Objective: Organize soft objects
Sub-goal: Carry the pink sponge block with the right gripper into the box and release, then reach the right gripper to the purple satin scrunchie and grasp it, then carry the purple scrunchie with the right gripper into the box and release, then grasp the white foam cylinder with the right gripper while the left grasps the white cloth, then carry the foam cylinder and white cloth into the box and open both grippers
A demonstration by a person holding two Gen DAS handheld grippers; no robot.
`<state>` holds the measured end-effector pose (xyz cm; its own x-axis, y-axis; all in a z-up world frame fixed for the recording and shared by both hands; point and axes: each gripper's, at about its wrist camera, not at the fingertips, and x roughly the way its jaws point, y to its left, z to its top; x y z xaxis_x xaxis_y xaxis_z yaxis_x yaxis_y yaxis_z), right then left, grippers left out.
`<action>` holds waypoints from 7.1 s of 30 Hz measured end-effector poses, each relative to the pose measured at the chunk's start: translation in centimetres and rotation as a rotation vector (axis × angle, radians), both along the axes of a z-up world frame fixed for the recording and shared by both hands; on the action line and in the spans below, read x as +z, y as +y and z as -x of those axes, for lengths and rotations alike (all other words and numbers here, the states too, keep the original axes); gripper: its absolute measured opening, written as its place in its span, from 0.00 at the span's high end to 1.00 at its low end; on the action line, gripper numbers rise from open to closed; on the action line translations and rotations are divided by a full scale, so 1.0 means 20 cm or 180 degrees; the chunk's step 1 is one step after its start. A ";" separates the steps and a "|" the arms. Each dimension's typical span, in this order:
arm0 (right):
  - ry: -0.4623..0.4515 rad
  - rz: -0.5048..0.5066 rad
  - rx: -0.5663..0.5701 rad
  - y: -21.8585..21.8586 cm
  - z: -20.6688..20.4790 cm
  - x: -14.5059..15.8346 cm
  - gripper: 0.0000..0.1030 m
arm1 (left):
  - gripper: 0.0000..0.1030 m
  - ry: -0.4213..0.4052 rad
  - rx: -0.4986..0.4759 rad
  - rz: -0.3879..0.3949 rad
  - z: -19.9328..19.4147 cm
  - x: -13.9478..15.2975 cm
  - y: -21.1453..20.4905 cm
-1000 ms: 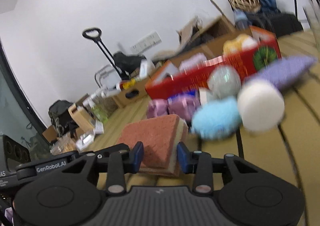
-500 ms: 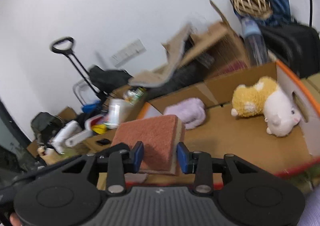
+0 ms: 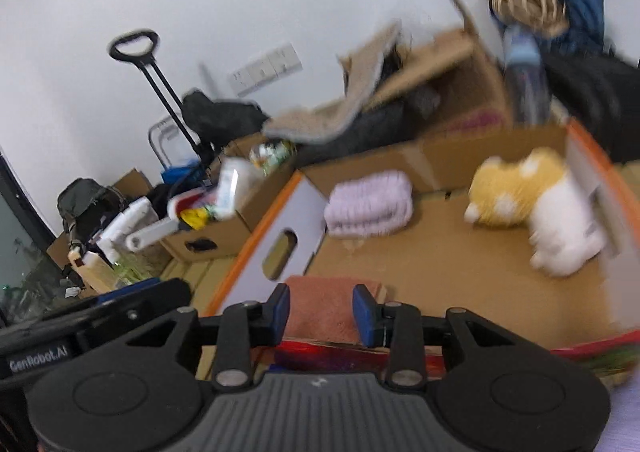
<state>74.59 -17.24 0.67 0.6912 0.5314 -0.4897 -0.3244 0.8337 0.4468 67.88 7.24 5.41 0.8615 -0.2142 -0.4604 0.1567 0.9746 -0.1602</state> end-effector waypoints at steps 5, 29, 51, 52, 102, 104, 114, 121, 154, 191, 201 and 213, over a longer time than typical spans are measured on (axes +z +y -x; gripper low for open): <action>-0.0547 0.0212 -0.0124 -0.17 0.38 0.24 0.52 | 0.26 -0.0441 0.0030 -0.0270 0.37 0.13 -0.04; -0.0780 0.0726 -0.0521 -0.33 1.93 -0.20 0.46 | 0.15 -0.0318 0.0030 -0.0122 1.66 -0.33 -0.14; -0.0671 0.0490 -0.0127 -0.10 1.26 -0.17 0.57 | 0.15 -0.0030 0.0183 0.0215 0.70 -0.33 -0.04; -0.0668 0.0485 -0.0108 -0.08 1.18 -0.16 0.58 | 0.16 -0.0016 0.0193 0.0279 0.61 -0.32 -0.03; -0.1079 0.0311 0.0006 -0.10 0.83 0.23 0.92 | 0.87 -0.0017 -0.0507 0.1080 0.35 0.02 -0.09; -0.0948 0.0297 -0.0008 -0.09 0.62 0.23 0.92 | 0.87 0.0099 -0.0478 0.1124 0.16 0.02 -0.07; -0.0144 0.0572 0.0013 0.12 -0.41 0.05 0.89 | 0.79 0.0759 0.0079 0.0730 -0.72 -0.20 -0.06; 0.0237 0.0736 0.0179 0.20 -0.58 -0.12 0.78 | 0.61 0.0583 0.0093 0.0509 -0.71 -0.21 -0.02; -0.0921 0.0520 -0.0267 -0.52 1.96 -0.07 0.29 | 0.07 -0.0335 -0.0202 -0.0161 1.75 -0.24 -0.14; -0.0480 0.0668 -0.0547 -0.37 0.85 -0.35 0.47 | 0.53 0.0400 -0.0051 -0.0033 0.44 -0.57 -0.28; -0.0428 0.0418 -0.0574 -0.41 0.83 -0.37 0.52 | 0.82 0.0423 -0.0068 0.0153 0.44 -0.57 -0.25; -0.0769 0.0239 -0.0410 -0.40 0.98 -0.18 0.52 | 0.83 0.0033 -0.0241 0.0482 0.55 -0.33 -0.18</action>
